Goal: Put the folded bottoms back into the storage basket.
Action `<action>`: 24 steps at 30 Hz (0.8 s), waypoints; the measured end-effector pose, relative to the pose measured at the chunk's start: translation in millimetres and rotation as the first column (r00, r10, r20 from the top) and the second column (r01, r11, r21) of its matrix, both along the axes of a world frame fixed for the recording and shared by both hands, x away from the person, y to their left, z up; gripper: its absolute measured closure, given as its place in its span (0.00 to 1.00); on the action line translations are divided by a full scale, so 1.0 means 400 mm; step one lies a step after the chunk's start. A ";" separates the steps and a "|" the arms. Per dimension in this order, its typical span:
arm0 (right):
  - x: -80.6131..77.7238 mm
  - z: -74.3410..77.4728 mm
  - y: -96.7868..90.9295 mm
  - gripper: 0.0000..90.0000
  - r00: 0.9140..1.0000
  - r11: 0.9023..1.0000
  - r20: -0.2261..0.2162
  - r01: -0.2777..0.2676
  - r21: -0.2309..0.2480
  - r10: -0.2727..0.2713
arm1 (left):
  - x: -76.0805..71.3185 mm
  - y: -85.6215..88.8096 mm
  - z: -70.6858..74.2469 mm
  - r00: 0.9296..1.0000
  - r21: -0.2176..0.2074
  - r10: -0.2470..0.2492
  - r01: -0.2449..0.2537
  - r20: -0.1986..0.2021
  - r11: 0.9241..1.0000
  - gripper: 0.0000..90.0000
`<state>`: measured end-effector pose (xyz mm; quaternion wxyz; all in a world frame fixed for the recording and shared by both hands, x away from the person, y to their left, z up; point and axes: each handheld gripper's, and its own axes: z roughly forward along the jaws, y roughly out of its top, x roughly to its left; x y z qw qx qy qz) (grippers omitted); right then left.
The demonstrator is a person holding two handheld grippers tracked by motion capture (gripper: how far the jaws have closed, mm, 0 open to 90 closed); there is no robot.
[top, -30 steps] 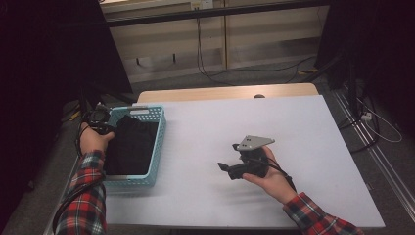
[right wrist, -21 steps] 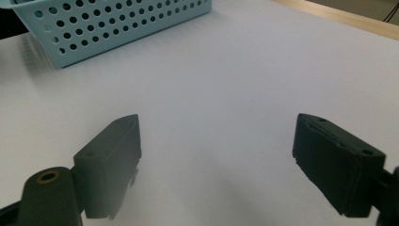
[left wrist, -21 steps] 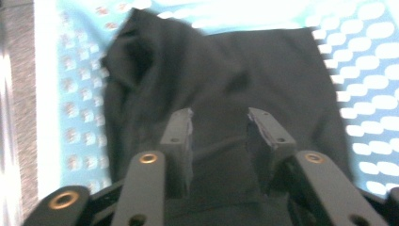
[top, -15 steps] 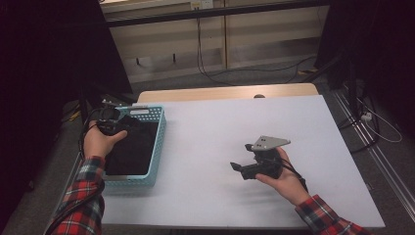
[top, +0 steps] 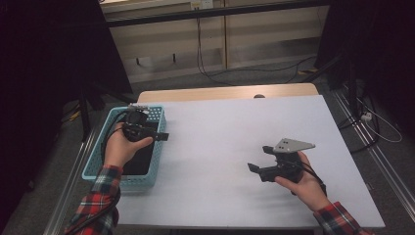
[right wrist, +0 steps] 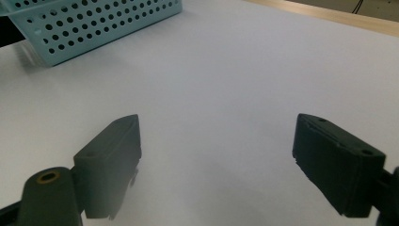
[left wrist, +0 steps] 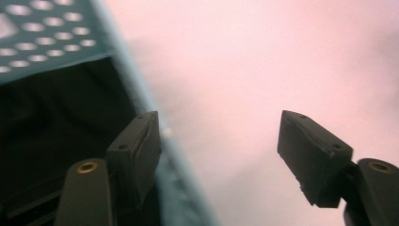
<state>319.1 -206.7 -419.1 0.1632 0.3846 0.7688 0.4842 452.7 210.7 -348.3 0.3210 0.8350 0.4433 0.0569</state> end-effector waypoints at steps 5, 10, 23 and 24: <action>-0.013 -0.006 -0.026 0.17 1.000 1.000 -0.008 0.005 -0.009 -0.005 | -0.020 -0.046 -0.022 0.998 -0.011 -0.055 0.055 -0.007 0.998 0.31; -0.028 -0.009 -0.053 0.17 1.000 1.000 -0.010 0.015 -0.011 -0.015 | -0.041 -0.084 -0.045 0.995 -0.017 -0.097 0.097 -0.004 0.995 0.29; -0.056 -0.024 -0.100 0.17 0.999 0.999 -0.023 0.034 -0.035 -0.035 | -0.104 -0.144 -0.090 0.980 -0.022 -0.201 0.201 0.017 0.979 0.24; -0.058 -0.025 -0.101 0.17 0.999 0.999 -0.022 0.036 -0.035 -0.037 | -0.111 -0.148 -0.095 0.979 -0.035 -0.201 0.202 0.019 0.979 0.24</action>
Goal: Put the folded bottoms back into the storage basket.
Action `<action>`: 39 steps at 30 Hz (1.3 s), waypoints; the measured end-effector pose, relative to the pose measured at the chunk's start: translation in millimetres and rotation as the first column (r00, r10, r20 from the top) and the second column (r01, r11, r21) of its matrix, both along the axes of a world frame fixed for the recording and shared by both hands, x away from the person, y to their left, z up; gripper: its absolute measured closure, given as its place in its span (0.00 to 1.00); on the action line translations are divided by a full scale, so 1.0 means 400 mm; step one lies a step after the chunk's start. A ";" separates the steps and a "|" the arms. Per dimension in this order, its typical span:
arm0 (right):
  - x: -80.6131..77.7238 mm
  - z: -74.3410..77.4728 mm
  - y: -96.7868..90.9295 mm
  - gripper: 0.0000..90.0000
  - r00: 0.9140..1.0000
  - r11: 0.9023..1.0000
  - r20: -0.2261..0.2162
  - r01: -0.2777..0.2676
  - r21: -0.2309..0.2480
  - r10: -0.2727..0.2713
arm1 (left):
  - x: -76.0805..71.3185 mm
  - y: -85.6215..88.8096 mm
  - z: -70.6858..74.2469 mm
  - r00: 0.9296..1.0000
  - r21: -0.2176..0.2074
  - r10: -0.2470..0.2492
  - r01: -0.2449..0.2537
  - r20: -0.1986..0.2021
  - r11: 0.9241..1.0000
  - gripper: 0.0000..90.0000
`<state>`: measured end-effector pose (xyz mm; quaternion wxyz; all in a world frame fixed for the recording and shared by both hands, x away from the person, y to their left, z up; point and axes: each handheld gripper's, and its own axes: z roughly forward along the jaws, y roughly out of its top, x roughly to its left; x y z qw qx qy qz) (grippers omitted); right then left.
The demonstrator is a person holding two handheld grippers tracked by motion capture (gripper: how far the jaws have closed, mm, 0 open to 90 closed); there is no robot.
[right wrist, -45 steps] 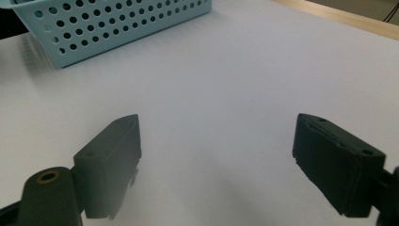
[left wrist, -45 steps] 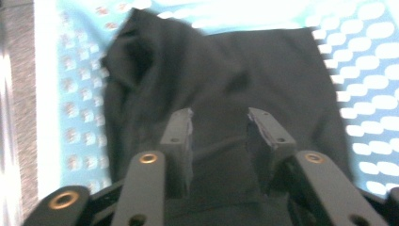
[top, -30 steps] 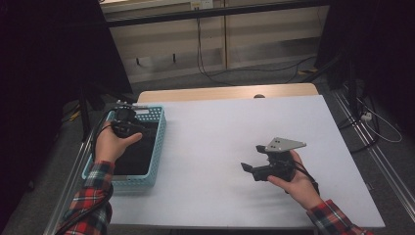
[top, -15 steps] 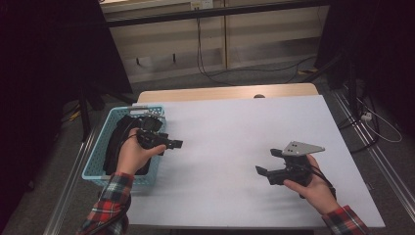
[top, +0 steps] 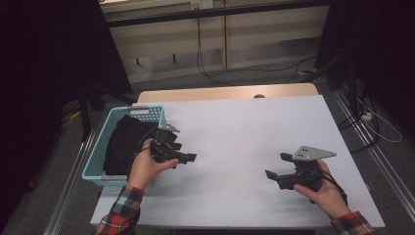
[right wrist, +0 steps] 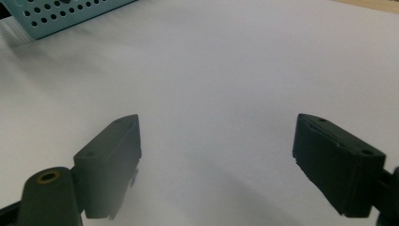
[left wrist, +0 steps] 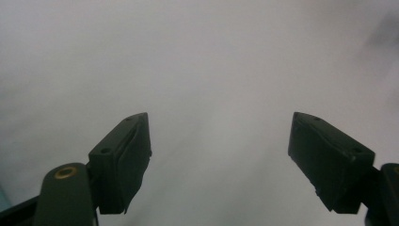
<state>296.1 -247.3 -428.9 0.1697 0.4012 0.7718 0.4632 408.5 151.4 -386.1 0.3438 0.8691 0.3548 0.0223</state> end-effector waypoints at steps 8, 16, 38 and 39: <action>-0.017 -0.008 -0.013 0.17 1.000 1.000 -0.007 0.001 -0.024 -0.001 | -0.030 0.000 -0.037 0.999 -0.003 -0.032 0.032 -0.007 0.999 0.23; -0.032 -0.017 -0.026 0.17 1.000 0.999 -0.017 0.000 -0.037 0.000 | -0.059 0.003 -0.058 0.998 -0.007 -0.059 0.059 -0.003 0.998 0.21; -0.055 -0.028 -0.055 0.17 0.999 0.998 -0.025 0.018 -0.066 -0.019 | -0.114 0.041 -0.089 0.994 -0.020 -0.107 0.108 0.014 0.994 0.18; -0.055 -0.028 -0.056 0.17 1.000 0.998 -0.024 0.016 -0.067 -0.017 | -0.117 0.043 -0.090 0.994 -0.020 -0.111 0.111 0.015 0.994 0.17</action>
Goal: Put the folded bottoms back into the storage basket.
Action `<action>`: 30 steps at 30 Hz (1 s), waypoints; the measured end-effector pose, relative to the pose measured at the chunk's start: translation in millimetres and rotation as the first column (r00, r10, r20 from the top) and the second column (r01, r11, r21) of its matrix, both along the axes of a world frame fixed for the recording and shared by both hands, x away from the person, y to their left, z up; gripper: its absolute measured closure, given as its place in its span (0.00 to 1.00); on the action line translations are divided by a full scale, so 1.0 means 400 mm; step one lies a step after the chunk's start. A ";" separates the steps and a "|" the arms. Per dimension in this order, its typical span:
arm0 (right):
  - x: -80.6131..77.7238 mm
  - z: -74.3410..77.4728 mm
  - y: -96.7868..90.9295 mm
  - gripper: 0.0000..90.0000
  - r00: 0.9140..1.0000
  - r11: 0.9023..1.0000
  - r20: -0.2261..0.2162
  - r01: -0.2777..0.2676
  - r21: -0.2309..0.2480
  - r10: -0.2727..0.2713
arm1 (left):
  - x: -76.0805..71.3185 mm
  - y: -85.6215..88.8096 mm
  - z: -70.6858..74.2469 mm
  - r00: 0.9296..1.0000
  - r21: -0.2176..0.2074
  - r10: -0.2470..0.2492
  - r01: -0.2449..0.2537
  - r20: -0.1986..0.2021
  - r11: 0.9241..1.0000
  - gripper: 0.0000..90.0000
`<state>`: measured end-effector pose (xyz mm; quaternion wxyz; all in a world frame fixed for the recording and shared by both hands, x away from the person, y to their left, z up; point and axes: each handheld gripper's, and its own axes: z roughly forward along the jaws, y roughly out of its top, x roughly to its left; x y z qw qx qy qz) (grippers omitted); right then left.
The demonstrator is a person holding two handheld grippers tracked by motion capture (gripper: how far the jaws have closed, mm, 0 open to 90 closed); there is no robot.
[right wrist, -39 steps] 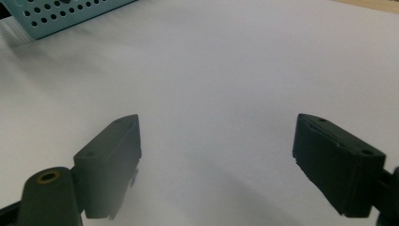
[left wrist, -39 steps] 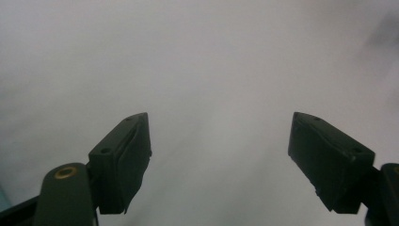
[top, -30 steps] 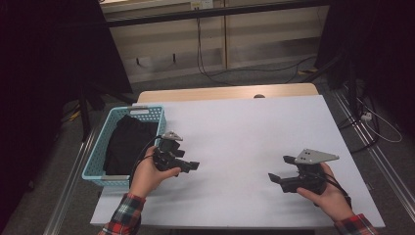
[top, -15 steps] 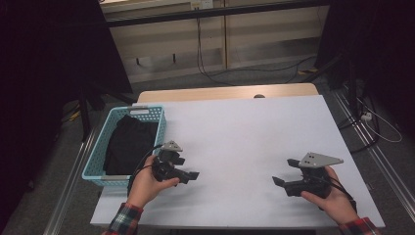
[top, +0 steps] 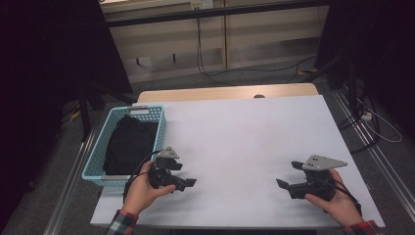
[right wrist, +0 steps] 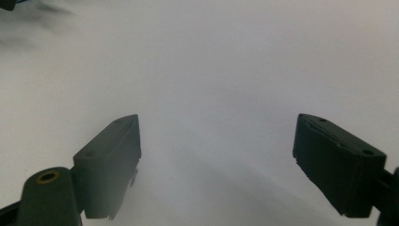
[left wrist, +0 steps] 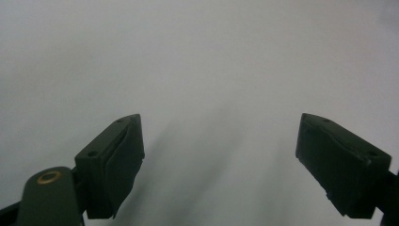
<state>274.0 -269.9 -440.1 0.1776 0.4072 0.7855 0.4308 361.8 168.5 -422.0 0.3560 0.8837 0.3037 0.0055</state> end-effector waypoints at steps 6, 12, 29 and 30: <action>-0.001 -0.002 0.000 0.17 1.000 1.000 -0.002 0.000 -0.004 0.000 | -0.014 0.010 -0.004 1.000 -0.006 -0.013 0.013 -0.001 1.000 0.17; -0.002 -0.001 -0.001 0.17 1.000 1.000 0.001 -0.003 -0.005 0.003 | -0.019 0.024 -0.007 1.000 -0.032 -0.009 0.009 0.003 0.999 0.17; -0.008 -0.002 -0.011 0.17 1.000 1.000 0.003 0.008 -0.005 -0.008 | -0.033 0.038 -0.008 1.000 -0.040 -0.017 0.018 0.025 0.999 0.15; -0.008 -0.003 -0.011 0.17 1.000 1.000 0.005 0.008 -0.007 -0.008 | -0.033 0.037 -0.008 1.000 -0.038 -0.014 0.015 0.027 0.999 0.15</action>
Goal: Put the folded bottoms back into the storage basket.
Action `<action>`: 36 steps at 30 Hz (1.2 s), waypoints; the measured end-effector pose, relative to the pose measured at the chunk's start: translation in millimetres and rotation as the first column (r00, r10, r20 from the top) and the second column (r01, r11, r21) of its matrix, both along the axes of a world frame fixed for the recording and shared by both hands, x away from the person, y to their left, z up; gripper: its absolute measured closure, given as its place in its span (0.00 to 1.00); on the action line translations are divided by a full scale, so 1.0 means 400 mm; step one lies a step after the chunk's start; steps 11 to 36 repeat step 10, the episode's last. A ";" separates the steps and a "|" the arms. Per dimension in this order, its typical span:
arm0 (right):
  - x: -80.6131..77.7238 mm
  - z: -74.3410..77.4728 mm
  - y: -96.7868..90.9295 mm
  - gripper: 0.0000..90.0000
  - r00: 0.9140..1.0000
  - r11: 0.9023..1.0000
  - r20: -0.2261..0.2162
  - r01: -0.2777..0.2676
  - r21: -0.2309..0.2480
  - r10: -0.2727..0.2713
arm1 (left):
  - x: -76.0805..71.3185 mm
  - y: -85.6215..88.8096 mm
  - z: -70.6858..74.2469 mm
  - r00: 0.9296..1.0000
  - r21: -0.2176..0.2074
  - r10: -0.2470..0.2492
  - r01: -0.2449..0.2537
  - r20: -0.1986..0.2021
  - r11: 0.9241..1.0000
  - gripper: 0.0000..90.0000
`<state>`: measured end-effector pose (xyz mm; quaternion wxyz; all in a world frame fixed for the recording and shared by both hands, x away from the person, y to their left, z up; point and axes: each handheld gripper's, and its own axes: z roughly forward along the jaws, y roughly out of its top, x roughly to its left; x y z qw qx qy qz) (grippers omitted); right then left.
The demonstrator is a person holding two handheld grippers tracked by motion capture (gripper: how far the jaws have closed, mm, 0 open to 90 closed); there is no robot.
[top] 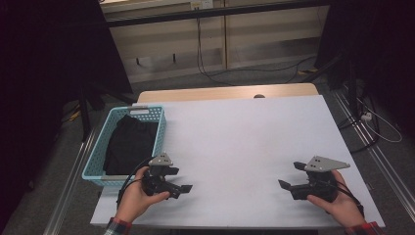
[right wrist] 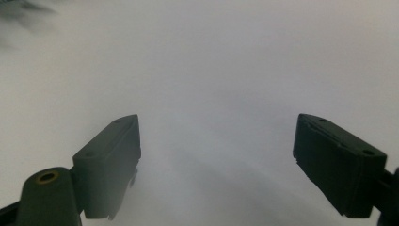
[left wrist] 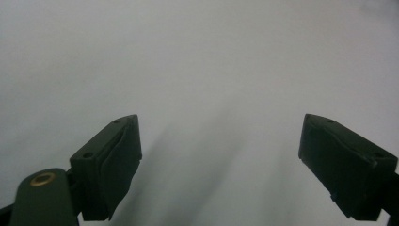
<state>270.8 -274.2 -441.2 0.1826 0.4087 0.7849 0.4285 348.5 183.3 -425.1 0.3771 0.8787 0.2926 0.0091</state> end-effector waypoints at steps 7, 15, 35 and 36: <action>0.002 -0.001 0.005 0.16 1.000 1.000 0.000 -0.006 -0.002 0.006 | 0.001 0.002 0.004 1.000 -0.010 -0.006 0.006 0.000 1.000 0.15; 0.003 -0.003 0.009 0.16 1.000 1.000 0.000 -0.012 -0.006 0.012 | 0.001 -0.001 0.003 1.000 -0.006 -0.010 0.010 -0.002 1.000 0.15; 0.003 -0.003 0.009 0.16 1.000 1.000 0.000 -0.012 -0.006 0.012 | 0.001 -0.001 0.003 1.000 -0.006 -0.010 0.010 -0.002 1.000 0.15; 0.003 -0.003 0.009 0.16 1.000 1.000 0.000 -0.012 -0.006 0.012 | 0.001 -0.001 0.003 1.000 -0.006 -0.010 0.010 -0.002 1.000 0.15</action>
